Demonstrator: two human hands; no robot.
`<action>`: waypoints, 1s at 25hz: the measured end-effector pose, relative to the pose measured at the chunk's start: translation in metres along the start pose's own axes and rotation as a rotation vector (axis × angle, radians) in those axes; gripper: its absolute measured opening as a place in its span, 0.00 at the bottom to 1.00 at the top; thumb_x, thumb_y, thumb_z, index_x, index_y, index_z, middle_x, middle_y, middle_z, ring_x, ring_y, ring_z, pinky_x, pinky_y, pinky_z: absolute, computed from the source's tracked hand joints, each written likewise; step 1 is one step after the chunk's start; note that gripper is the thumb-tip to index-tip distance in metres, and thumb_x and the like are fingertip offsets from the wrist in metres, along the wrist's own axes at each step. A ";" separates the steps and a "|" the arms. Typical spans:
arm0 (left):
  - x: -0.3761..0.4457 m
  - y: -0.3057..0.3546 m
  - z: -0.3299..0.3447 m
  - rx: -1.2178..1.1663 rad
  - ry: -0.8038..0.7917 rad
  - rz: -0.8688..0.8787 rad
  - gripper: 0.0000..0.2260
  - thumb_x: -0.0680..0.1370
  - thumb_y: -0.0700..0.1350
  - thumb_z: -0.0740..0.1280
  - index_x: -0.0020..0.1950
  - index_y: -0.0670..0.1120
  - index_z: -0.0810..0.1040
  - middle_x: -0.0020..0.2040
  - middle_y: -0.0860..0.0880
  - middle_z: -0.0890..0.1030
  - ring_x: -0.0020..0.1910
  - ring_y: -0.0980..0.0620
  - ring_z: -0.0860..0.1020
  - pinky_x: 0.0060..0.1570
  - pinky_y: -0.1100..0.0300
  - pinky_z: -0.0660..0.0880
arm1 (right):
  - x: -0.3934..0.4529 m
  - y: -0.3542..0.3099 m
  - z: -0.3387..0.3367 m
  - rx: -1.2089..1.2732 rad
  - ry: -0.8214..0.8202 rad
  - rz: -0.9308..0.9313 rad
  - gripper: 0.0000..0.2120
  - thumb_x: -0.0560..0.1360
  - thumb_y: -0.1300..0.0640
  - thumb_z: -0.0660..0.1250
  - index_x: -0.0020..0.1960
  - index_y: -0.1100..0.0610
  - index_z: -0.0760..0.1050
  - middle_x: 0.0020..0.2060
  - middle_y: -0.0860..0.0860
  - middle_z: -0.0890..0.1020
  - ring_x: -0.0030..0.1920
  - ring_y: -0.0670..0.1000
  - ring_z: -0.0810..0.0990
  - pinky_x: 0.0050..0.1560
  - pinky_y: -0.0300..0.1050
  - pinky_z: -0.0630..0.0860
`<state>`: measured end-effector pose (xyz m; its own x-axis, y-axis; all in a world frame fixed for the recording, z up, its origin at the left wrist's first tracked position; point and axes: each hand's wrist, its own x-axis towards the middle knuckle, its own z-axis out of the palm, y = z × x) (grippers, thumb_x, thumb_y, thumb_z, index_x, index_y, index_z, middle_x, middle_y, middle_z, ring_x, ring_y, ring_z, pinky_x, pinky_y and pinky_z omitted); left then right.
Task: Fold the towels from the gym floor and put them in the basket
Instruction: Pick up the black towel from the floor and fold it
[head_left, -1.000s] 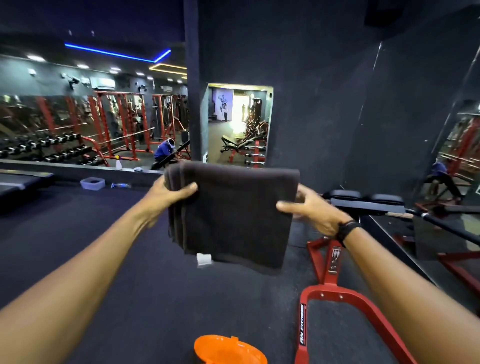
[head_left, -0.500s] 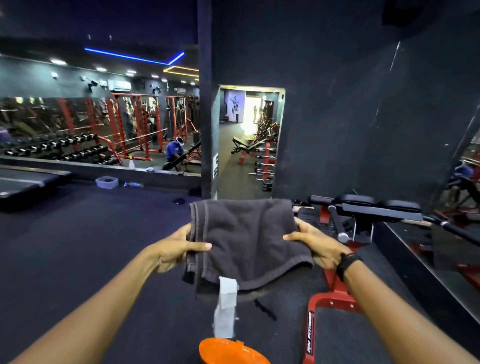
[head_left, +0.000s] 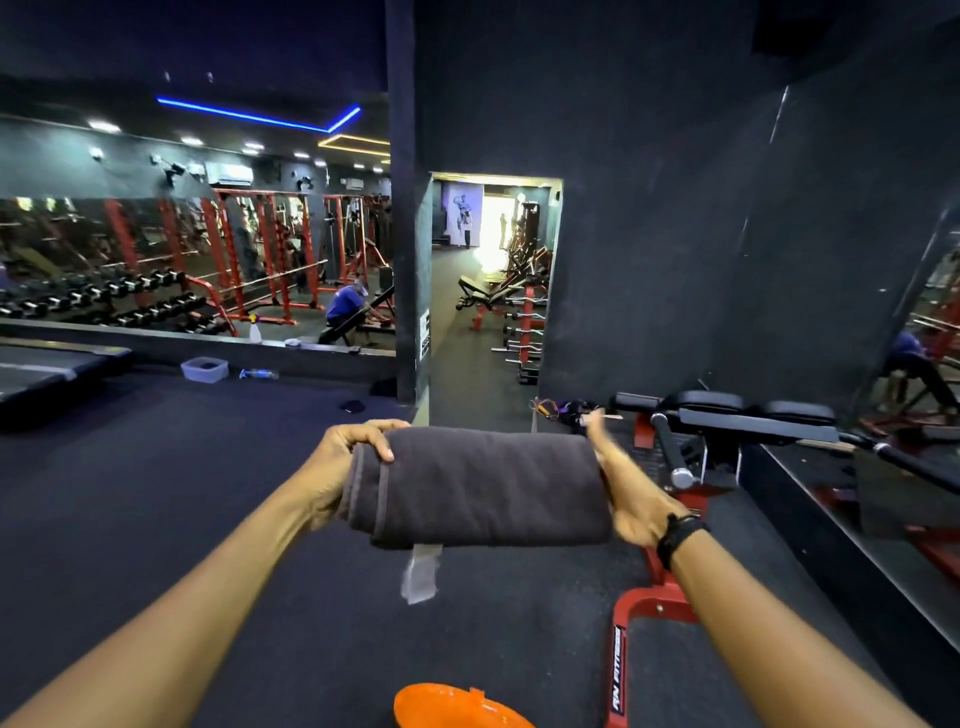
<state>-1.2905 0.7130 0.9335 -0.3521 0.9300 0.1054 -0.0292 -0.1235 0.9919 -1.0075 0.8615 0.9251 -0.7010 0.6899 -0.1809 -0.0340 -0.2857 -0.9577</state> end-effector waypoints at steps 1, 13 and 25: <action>-0.001 0.001 0.001 0.085 -0.020 0.018 0.20 0.72 0.24 0.60 0.28 0.43 0.79 0.54 0.44 0.82 0.55 0.41 0.80 0.42 0.56 0.79 | 0.001 0.002 0.001 -0.091 0.008 -0.045 0.39 0.60 0.33 0.75 0.60 0.60 0.77 0.56 0.57 0.82 0.56 0.55 0.82 0.57 0.51 0.78; 0.007 -0.012 -0.022 0.233 0.125 -0.152 0.14 0.77 0.27 0.59 0.48 0.45 0.77 0.59 0.43 0.80 0.53 0.48 0.80 0.50 0.54 0.76 | 0.004 -0.038 -0.001 -0.424 0.171 -0.211 0.18 0.70 0.58 0.75 0.57 0.58 0.75 0.48 0.52 0.84 0.50 0.51 0.83 0.47 0.40 0.80; 0.017 -0.126 -0.007 1.102 -0.336 -0.277 0.08 0.76 0.37 0.65 0.52 0.47 0.79 0.54 0.46 0.81 0.54 0.48 0.79 0.56 0.54 0.75 | 0.067 0.085 -0.026 -0.939 0.446 0.067 0.25 0.65 0.50 0.76 0.56 0.60 0.73 0.54 0.58 0.79 0.55 0.58 0.77 0.53 0.48 0.73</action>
<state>-1.2993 0.7416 0.8102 -0.1927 0.9426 -0.2726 0.8140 0.3087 0.4921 -1.0390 0.9007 0.8262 -0.3474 0.9296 -0.1231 0.6974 0.1683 -0.6966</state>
